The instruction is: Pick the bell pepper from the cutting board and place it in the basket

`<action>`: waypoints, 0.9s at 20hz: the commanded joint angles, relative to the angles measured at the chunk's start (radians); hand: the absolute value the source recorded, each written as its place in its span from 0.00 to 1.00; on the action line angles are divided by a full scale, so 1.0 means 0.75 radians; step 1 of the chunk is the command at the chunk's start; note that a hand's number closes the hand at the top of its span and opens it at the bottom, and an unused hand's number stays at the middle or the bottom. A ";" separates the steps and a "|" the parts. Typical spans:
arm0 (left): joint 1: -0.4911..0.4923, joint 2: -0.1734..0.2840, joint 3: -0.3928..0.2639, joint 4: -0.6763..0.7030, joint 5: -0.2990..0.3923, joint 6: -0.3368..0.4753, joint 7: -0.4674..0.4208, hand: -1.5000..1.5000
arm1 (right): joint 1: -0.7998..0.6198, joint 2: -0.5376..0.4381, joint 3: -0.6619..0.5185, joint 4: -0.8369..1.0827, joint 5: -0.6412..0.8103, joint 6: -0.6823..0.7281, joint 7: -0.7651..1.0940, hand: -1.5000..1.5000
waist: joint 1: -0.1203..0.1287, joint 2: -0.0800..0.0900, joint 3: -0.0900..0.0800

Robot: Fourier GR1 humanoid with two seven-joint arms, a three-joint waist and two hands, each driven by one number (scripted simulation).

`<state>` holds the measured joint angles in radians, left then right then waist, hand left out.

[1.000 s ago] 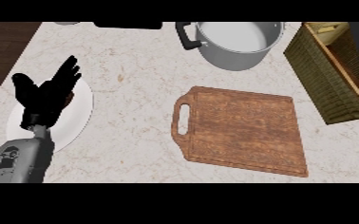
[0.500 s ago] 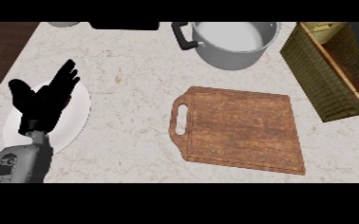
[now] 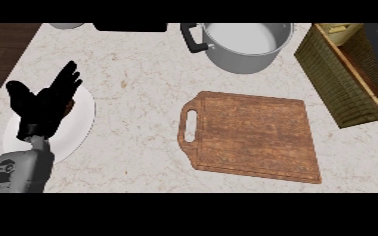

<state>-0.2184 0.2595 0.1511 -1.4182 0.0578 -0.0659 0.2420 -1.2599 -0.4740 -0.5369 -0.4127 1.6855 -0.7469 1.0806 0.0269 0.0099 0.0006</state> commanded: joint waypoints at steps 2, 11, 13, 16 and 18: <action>-0.044 -0.003 0.009 0.085 -0.010 0.002 -0.029 0.50 | -0.013 0.005 -0.025 -0.074 -0.009 -0.136 0.116 0.00 | -0.016 -0.001 -0.001; 0.014 0.028 0.060 0.070 -0.008 0.025 -0.029 0.50 | 0.118 0.047 -0.163 -0.511 0.029 -0.336 0.181 0.00 | -0.091 -0.036 -0.003; 0.081 0.037 0.055 -0.001 0.010 -0.003 0.006 0.50 | 0.166 0.067 -0.190 -0.639 0.002 -0.263 0.150 0.00 | -0.092 -0.051 -0.002; 0.057 0.031 0.090 0.036 0.017 0.029 -0.009 0.50 | 0.214 0.208 -0.196 -0.840 -0.063 -0.136 0.132 0.00 | -0.130 -0.061 -0.003; 0.123 0.057 0.101 0.051 0.028 -0.020 -0.052 0.50 | 0.309 0.300 -0.173 -0.986 -0.073 -0.069 0.113 0.00 | -0.139 -0.066 -0.004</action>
<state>-0.1537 0.2835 0.2046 -1.3936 0.0672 -0.0639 0.2199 -1.0922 -0.3381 -0.6734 -0.9773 1.6543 -0.8760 1.0999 -0.0563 -0.0305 -0.0017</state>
